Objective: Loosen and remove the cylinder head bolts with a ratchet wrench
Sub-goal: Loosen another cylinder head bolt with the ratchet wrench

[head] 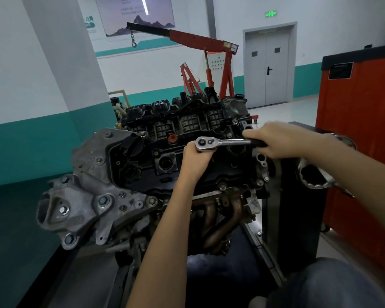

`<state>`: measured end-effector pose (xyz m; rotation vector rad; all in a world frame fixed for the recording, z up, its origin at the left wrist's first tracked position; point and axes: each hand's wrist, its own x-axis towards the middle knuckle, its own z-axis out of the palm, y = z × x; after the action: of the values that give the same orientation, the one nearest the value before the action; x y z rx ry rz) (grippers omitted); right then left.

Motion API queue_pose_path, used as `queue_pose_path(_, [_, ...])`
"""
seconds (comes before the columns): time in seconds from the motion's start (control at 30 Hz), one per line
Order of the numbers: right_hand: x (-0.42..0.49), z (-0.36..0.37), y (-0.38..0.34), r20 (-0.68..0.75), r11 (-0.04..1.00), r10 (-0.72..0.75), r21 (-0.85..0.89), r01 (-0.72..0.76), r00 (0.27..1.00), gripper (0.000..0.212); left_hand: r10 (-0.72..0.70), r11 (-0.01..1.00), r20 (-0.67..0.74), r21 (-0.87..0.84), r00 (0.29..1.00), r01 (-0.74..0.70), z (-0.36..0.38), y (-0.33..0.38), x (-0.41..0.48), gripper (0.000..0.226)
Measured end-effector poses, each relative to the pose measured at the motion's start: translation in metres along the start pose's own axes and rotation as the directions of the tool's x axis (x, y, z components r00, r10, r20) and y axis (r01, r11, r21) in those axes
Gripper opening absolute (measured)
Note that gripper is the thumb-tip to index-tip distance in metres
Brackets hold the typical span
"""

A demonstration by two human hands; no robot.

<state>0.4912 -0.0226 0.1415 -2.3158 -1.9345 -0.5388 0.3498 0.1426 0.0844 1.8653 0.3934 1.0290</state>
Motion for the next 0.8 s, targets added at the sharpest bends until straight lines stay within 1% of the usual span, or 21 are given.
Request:
queue_pose_path(0.03, [0.004, 0.002, -0.001, -0.027, 1.000, 0.014, -0.009, -0.014, 1.000, 0.022, -0.007, 1.000, -0.014, -0.021, 1.000, 0.006, -0.001, -0.001, -0.001, 0.026])
queue_pose_path(0.07, [0.002, 0.010, -0.006, -0.049, 0.998, 0.052, 0.033, -0.051, 0.997, 0.022, -0.011, 0.999, -0.018, -0.038, 1.000, 0.010, -0.001, -0.003, -0.003, 0.021])
queue_pose_path(0.1, [-0.007, 0.024, -0.014, -0.060, 0.988, 0.105, 0.123, -0.097, 0.993, 0.021, -0.015, 0.999, -0.021, -0.045, 1.000, 0.014, 0.000, -0.005, -0.005, 0.019])
queue_pose_path(0.13, [-0.020, 0.040, -0.028, -0.068, 0.953, 0.163, 0.271, -0.139, 0.984, 0.020, -0.022, 0.999, -0.027, -0.051, 0.999, 0.020, 0.003, -0.007, -0.007, 0.020])
queue_pose_path(0.17, [-0.033, 0.058, -0.047, -0.077, 0.873, 0.228, 0.457, -0.169, 0.971, 0.021, -0.030, 0.997, -0.042, -0.066, 0.999, 0.027, 0.007, -0.009, -0.008, 0.026])
queue_pose_path(0.2, [-0.042, 0.074, -0.072, -0.091, 0.760, 0.302, 0.624, -0.182, 0.949, 0.024, -0.044, 0.995, -0.064, -0.091, 0.997, 0.038, 0.012, -0.009, -0.009, 0.037])
queue_pose_path(0.23, [-0.046, 0.088, -0.098, -0.112, 0.651, 0.391, 0.736, -0.189, 0.913, 0.025, -0.053, 0.993, -0.087, -0.112, 0.995, 0.043, 0.015, -0.008, -0.010, 0.044])
queue_pose_path(0.3, [-0.035, 0.106, -0.151, -0.135, 0.528, 0.539, 0.823, -0.209, 0.831, 0.022, -0.031, 0.992, -0.128, -0.127, 0.991, 0.015, 0.020, -0.008, -0.009, 0.046])
queue_pose_path(0.33, [-0.025, 0.111, -0.174, -0.123, 0.477, 0.582, 0.852, -0.215, 0.804, 0.022, -0.012, 0.991, -0.136, -0.135, 0.991, -0.006, 0.019, -0.010, -0.008, 0.046])
queue_pose_path(0.37, [-0.018, 0.115, -0.189, -0.100, 0.412, 0.604, 0.888, -0.202, 0.791, 0.026, 0.001, 0.990, -0.126, -0.141, 0.992, -0.019, 0.017, -0.012, -0.007, 0.047])
queue_pose_path(0.4, [-0.014, 0.114, -0.196, -0.079, 0.361, 0.603, 0.915, -0.183, 0.794, 0.026, 0.002, 0.990, -0.109, -0.140, 0.994, -0.017, 0.014, -0.011, -0.007, 0.047])
queue_pose_path(0.43, [-0.014, 0.113, -0.192, -0.067, 0.355, 0.591, 0.916, -0.185, 0.804, 0.024, -0.007, 0.992, -0.089, -0.127, 0.996, -0.004, 0.012, -0.010, -0.006, 0.047])
queue_pose_path(0.47, [-0.019, 0.109, -0.180, -0.070, 0.401, 0.560, 0.895, -0.196, 0.825, 0.025, -0.017, 0.995, -0.069, -0.100, 0.997, 0.010, 0.009, -0.009, -0.005, 0.045])
queue_pose_path(0.57, [-0.040, 0.088, -0.110, -0.089, 0.640, 0.360, 0.748, -0.177, 0.929, 0.033, -0.035, 0.999, 0.008, -0.015, 0.999, 0.036, 0.004, -0.007, 0.001, 0.039])
queue_pose_path(0.6, [-0.042, 0.076, -0.081, -0.070, 0.729, 0.282, 0.664, -0.166, 0.957, 0.031, -0.029, 1.000, 0.040, 0.005, 0.999, 0.029, 0.004, -0.004, 0.003, 0.037])
queue_pose_path(0.67, [-0.033, 0.046, -0.029, -0.004, 0.905, 0.152, 0.403, -0.137, 0.988, 0.023, -0.018, 0.999, 0.063, 0.051, 0.998, 0.015, 0.004, 0.001, 0.005, 0.030])
queue_pose_path(0.7, [-0.023, 0.032, -0.013, 0.012, 0.963, 0.098, 0.252, -0.097, 0.995, 0.022, -0.009, 0.999, 0.053, 0.050, 0.999, 0.007, 0.004, 0.003, 0.004, 0.024])
queue_pose_path(0.73, [-0.013, 0.021, -0.005, 0.006, 0.990, 0.047, 0.134, -0.047, 0.999, 0.022, -0.002, 1.000, 0.031, 0.022, 1.000, 0.001, 0.003, 0.003, 0.001, 0.022])
queue_pose_path(0.77, [-0.005, 0.015, -0.003, -0.016, 0.998, 0.018, 0.059, -0.017, 1.000, 0.023, -0.001, 1.000, 0.002, -0.019, 1.000, 0.001, 0.002, 0.003, -0.002, 0.027])
queue_pose_path(0.8, [-0.001, 0.015, -0.006, -0.047, 0.999, 0.025, 0.028, -0.024, 0.999, 0.022, -0.008, 0.998, -0.026, -0.060, 1.000, 0.007, 0.001, 0.001, -0.006, 0.032])
